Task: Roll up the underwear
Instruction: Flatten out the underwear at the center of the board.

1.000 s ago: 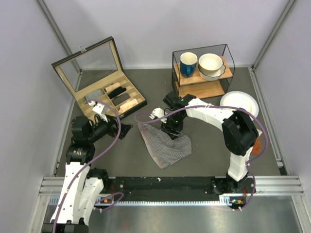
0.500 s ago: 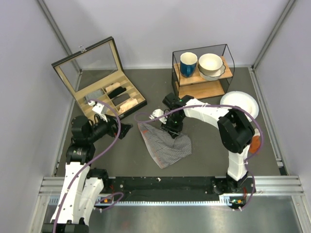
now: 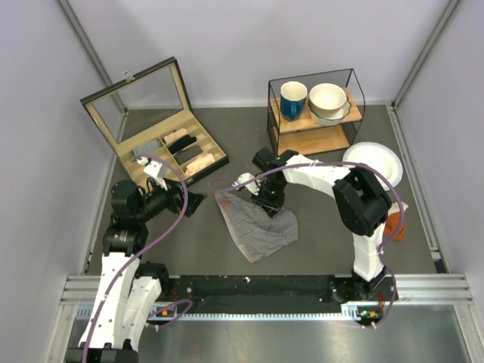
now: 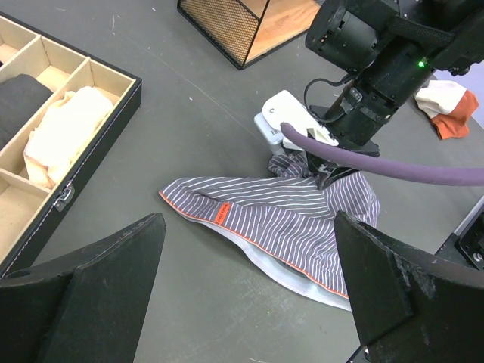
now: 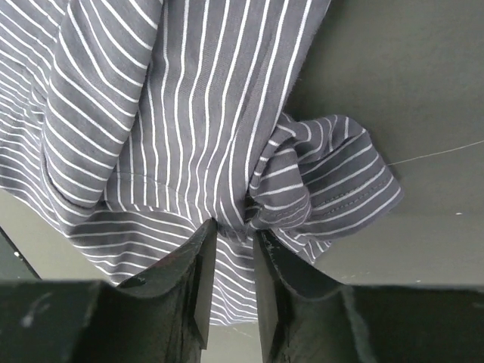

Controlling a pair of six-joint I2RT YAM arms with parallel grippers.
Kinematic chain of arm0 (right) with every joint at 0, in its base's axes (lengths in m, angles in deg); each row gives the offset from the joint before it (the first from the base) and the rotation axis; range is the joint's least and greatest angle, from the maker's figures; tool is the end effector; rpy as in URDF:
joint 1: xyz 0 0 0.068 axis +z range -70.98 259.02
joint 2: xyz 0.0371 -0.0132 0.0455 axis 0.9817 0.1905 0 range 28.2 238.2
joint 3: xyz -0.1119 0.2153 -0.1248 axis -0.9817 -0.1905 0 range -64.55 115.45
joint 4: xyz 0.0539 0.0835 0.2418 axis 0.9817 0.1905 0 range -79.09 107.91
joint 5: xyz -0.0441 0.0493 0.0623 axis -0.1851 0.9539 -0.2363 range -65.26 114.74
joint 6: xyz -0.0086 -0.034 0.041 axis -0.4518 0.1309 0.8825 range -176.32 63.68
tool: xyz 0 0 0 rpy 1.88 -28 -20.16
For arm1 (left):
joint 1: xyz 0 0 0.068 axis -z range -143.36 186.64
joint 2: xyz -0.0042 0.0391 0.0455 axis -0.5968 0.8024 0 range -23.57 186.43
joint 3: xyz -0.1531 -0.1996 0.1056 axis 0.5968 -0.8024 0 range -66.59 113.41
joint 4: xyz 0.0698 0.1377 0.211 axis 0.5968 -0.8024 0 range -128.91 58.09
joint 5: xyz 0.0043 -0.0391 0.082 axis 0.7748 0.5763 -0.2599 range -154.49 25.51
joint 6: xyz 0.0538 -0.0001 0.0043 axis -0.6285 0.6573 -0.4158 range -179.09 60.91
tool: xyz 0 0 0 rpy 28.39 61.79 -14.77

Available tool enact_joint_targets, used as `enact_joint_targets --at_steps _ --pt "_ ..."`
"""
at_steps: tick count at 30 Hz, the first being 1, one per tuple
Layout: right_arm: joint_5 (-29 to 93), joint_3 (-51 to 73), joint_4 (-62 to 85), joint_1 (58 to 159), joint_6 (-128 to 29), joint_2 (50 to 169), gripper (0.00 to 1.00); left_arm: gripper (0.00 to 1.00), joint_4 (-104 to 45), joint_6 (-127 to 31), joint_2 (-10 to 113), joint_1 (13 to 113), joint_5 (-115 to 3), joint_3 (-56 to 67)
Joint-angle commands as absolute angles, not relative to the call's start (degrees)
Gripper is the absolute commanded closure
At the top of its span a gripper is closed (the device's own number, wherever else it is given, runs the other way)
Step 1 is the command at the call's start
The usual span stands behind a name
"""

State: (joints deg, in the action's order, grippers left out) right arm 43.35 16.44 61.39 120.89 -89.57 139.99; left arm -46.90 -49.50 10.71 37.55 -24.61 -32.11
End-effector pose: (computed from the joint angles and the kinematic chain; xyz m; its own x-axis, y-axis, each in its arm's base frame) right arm 0.2720 0.2590 0.1783 -0.2488 -0.9210 -0.2998 -0.9627 0.2013 0.1805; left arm 0.1443 -0.0252 0.2972 -0.3569 -0.1221 -0.9261 0.5808 0.7475 -0.3224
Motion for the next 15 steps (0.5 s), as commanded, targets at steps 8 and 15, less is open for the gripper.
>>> enact_joint_targets --at_steps 8,15 --pt "41.62 18.59 63.99 120.59 -90.68 135.61 1.00 0.01 -44.04 -49.07 10.36 37.26 -23.36 -32.05" --pt "39.87 22.36 66.89 120.50 -91.82 133.58 1.00 0.01 -44.04 -49.07 10.09 37.26 -23.36 -31.96"
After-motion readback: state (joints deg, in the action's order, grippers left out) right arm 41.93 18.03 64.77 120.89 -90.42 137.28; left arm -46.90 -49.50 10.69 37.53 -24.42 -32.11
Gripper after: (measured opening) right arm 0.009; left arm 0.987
